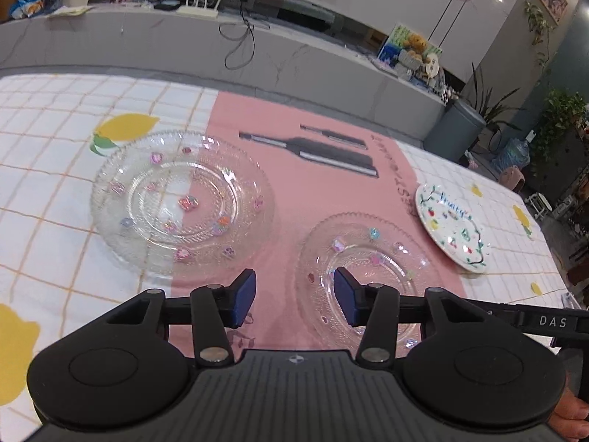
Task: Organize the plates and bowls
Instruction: 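Move both tools to the rim of the clear gem-dotted glass plate, then grasp the glass plate rim with the left tool while the right tool grips it too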
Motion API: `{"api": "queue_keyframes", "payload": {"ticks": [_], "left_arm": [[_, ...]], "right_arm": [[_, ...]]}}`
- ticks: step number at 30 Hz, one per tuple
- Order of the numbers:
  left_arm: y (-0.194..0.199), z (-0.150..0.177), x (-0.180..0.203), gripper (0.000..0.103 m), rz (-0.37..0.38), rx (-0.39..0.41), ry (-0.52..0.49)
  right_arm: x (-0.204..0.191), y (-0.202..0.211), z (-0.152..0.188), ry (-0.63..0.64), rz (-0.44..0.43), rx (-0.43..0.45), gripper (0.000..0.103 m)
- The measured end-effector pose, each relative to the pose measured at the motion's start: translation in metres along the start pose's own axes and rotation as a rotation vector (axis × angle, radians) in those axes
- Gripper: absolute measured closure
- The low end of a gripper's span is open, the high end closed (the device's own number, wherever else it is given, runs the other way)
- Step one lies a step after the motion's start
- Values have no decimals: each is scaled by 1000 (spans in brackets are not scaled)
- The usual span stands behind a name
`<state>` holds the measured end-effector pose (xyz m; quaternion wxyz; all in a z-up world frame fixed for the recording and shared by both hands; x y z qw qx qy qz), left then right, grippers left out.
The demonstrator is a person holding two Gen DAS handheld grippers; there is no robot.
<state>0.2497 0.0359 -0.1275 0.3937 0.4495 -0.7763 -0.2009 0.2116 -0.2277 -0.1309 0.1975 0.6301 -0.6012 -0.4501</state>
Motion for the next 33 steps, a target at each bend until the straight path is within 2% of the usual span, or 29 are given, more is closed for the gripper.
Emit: {"api": "queue_keyframes", "payload": {"ticks": [9,16,18,19,23,26,33], "left_arm": [[-16,7,6,48,-13,-28,-54],[-24,9,14,65,-29,-6,-122],[-26,9,16,79,-26,-7,-136],[-26,9,15,79,-6,-11,-125],[-25,8,13,83,-6,-9,-107],[-24,7,11,86,-3,-8,-84],[-18,3,10,90,4,-8,-59]], "right_arm": [[4,-13,2,-34,-33,-5,72],[9,-14,4,-100,-85,-3,74],[10,-16,6,-115,-105,-13,83],[10,-17,7,-126,-121,-26,86],[10,-16,9,-143,-127,-20,88],[12,-16,9,-154,-120,-19,94],[13,-14,11,-156,-117,-19,94]]}}
Point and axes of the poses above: each gripper's, at about its wrist camera, not at the fingertips, and y roughly against the way its jaws point, x to its right, z to its underside, the point moved 2 cm from there along -y, roughly the way its jaws point, and after that the axes turned 7 degrees about z, right-handed, at the moved point
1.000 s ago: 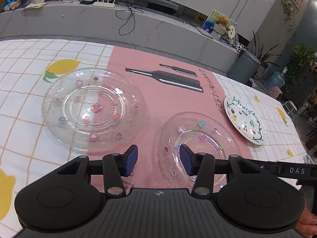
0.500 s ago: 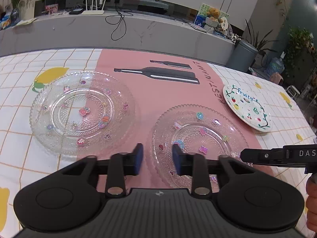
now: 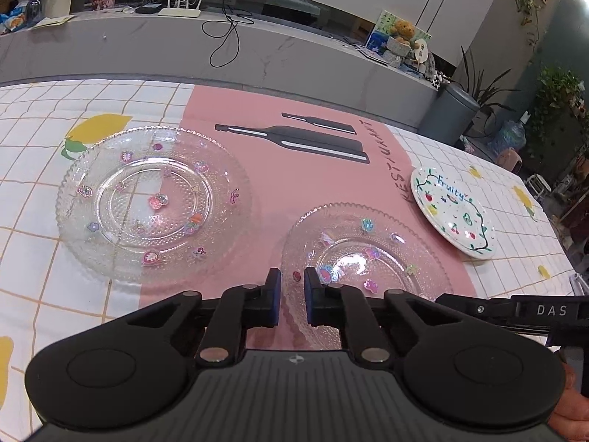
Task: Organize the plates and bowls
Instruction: 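Grasp the glass plate rim with the left tool while the right tool grips it too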
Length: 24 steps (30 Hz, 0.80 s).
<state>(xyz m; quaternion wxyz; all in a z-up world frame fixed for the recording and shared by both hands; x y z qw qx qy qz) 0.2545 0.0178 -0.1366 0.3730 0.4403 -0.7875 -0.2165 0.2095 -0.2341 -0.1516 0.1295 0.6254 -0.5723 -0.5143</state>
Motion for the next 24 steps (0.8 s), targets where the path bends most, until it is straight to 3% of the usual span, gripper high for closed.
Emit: {"api": "queue_keyframes", "payload": {"ticks": [12,19,24], "left_arm": [[29,-4,18,90,27,57,-3],[62,-22,32,91,36,116,-81],[87,-20,50,91,40,113,-94]], "right_arm": [[3,21,-1,-68,-45,29,94],[-14,52,-1,-51,-102,78,94],[-21,78,3,-46,-114,101,94]]}}
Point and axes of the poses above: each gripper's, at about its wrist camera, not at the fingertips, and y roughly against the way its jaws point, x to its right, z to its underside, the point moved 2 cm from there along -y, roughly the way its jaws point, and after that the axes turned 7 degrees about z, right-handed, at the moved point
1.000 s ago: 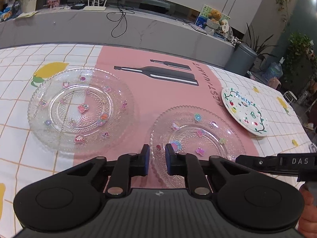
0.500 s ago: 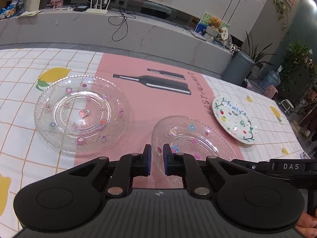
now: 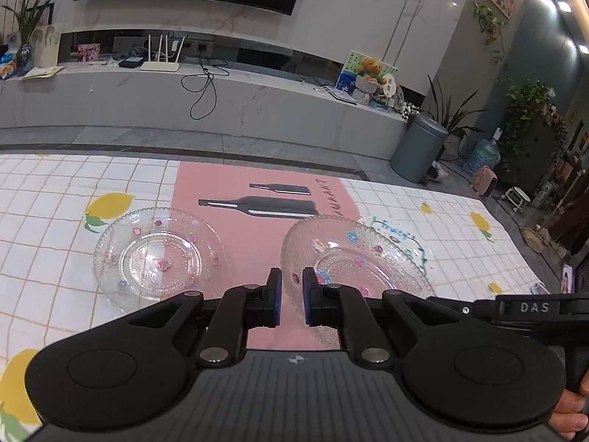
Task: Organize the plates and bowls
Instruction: 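Grasp the glass plate rim with the left tool while the right tool grips it too, then lift the glass plate with both tools and carry it beside the bowl stack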
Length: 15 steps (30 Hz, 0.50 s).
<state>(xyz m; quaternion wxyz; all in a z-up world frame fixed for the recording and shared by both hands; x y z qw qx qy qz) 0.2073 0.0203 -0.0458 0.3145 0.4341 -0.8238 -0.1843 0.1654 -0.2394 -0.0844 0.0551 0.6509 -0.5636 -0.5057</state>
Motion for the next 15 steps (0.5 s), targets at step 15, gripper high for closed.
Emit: {"api": "queue_keyframes", "payload": {"ticks": [15], "left_arm": [[54,38,76,93,49,64,55]], "right_arm": [[22,101,26,62,-7,43,94]]}}
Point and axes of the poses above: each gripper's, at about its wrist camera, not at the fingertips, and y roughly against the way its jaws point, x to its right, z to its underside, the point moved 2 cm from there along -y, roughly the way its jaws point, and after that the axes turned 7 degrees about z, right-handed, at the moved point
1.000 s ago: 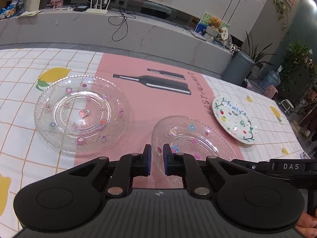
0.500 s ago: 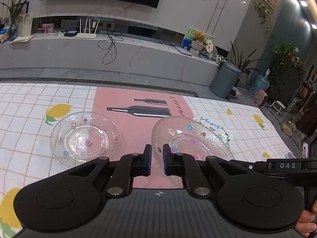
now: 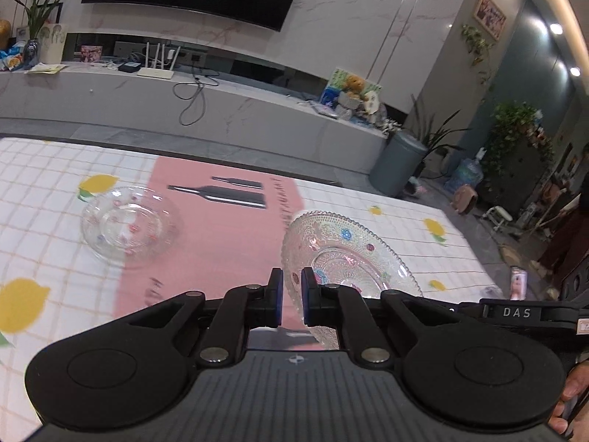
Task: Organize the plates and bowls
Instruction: 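Lift the glass plate with both tools and carry it beside the bowl stack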
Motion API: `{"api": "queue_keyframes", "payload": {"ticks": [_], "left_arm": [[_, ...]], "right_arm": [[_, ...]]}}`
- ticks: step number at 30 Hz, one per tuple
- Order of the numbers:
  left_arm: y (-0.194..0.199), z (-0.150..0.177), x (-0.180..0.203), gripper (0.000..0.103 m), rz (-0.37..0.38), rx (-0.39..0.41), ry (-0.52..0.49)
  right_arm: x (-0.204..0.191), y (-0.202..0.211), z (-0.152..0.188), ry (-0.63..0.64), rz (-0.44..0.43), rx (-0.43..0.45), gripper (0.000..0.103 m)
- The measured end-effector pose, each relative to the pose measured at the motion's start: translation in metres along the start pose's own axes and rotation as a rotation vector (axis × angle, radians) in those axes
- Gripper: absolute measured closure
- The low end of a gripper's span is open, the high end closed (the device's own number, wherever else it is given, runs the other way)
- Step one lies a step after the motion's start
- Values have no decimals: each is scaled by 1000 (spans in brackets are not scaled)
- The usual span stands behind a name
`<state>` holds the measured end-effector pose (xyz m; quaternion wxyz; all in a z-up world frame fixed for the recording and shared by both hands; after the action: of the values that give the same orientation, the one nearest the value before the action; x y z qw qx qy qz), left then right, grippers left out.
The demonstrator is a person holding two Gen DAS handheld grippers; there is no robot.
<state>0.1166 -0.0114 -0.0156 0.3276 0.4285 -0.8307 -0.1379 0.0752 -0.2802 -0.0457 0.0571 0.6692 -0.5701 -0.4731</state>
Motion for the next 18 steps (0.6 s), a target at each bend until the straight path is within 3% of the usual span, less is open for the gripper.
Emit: {"api": "queue_keyframes", "payload": {"ticks": [9,18], "left_arm": [[-12,45,48,93,29,-39,44],[-33,93,78,93,-32,-69,47]], "right_arm": [[52,48,16,-51,74,4,94],[100,55,36,-104,158,-59,94]]}}
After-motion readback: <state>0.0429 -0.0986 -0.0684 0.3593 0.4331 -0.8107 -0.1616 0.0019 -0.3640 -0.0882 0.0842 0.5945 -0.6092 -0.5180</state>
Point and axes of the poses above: each gripper's, at about its wrist camera, not at the fingertips, and y roughly against the way its jaws point, x to its right, z to its underside, the point moved 2 cm from there along -y, roughly the way its jaws point, and after that the axes turned 7 degrees about z, right-handed, at the moved point
